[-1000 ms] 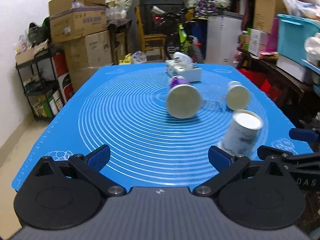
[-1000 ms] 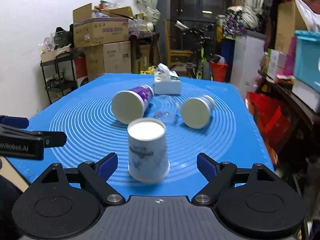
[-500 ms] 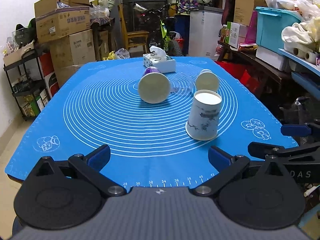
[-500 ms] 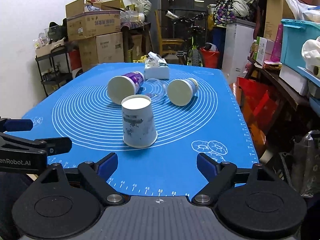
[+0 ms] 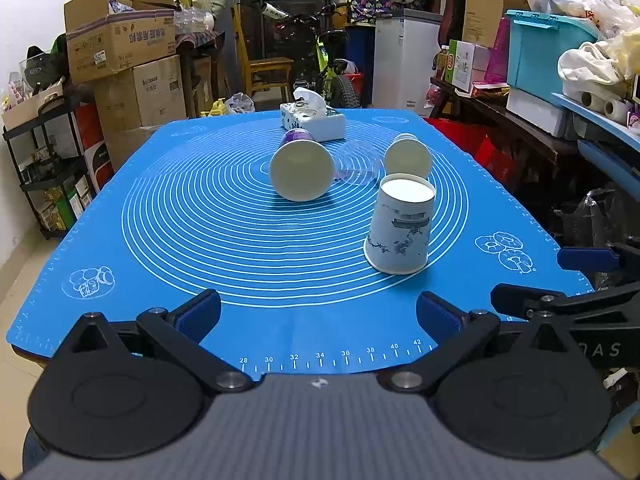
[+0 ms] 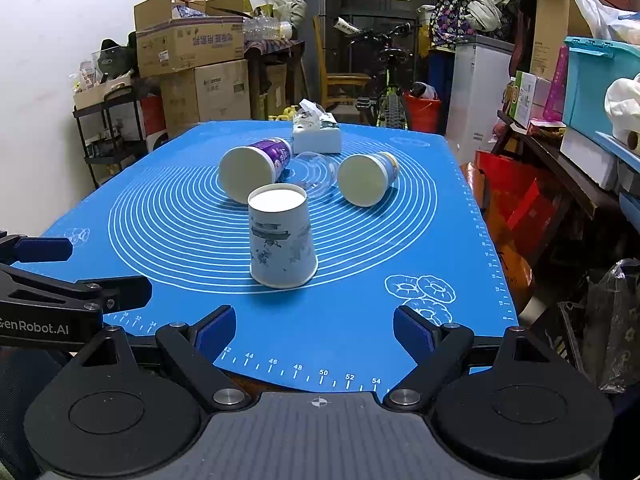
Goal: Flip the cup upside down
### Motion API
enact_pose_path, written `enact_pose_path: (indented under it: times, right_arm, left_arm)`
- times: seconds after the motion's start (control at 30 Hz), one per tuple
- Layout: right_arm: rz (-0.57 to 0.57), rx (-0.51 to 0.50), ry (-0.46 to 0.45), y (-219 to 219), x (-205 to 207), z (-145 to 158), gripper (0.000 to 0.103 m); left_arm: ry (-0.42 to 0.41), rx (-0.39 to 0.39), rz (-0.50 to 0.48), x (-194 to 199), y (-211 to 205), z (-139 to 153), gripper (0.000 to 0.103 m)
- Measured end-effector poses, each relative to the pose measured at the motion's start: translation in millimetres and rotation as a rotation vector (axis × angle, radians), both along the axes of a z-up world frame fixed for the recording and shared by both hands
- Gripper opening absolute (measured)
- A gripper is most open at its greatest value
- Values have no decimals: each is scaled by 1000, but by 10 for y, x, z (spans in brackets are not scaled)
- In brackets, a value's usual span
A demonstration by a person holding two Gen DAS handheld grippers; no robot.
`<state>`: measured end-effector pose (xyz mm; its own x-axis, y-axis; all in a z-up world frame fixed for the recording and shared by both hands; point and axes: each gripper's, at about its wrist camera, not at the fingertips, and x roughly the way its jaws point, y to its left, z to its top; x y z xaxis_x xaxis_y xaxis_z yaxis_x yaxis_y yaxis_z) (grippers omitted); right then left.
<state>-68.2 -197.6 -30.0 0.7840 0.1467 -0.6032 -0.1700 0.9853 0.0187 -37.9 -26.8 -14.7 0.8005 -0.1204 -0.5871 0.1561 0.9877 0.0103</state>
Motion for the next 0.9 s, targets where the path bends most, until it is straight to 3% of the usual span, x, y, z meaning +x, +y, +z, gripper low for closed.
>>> enact_pose_path:
  times: [0.9]
  right_arm:
    - [-2,9,21,-51,-4,-34,87]
  left_arm:
    - [-8,18,-14,-14,-34,6,103]
